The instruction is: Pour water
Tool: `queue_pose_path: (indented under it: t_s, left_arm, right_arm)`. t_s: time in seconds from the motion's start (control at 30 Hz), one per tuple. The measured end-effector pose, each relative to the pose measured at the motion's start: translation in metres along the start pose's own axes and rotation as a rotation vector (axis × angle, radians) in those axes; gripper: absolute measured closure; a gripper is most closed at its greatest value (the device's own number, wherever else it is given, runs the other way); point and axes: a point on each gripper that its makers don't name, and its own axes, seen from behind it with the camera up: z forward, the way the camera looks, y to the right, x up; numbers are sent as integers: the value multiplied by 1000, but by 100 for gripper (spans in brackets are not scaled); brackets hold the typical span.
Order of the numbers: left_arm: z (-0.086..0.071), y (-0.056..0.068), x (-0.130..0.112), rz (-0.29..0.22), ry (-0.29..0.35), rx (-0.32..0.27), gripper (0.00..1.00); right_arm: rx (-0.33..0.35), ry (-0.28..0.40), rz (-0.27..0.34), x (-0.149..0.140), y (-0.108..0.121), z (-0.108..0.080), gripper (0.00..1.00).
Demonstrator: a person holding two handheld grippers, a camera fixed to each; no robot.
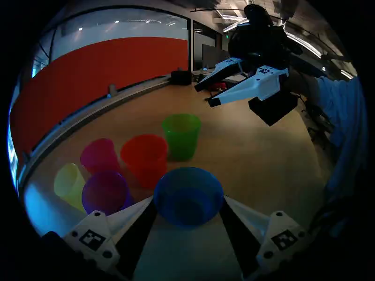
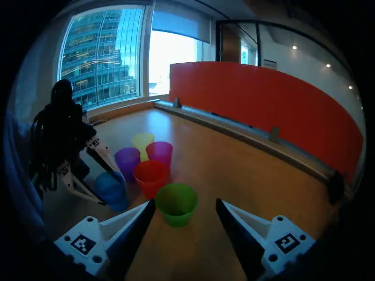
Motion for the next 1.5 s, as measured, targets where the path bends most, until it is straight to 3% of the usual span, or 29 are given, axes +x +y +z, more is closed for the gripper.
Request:
queue_pose_path:
  t_s: [0.4, 1.07, 1.5]
  left_arm:
    - [-10, 2, 5, -3, 21, -2, 14]
    - [-52, -6, 37, -24, 126, 35, 14]
    - [-69, -13, 42, -46, 154, 48, 14]
  right_arm:
    - [17, -32, -10, -13, -5, 14, 1]
    - [37, -117, -26, -43, -9, 57, 0]
    - [38, -138, -28, -48, -12, 77, 4]
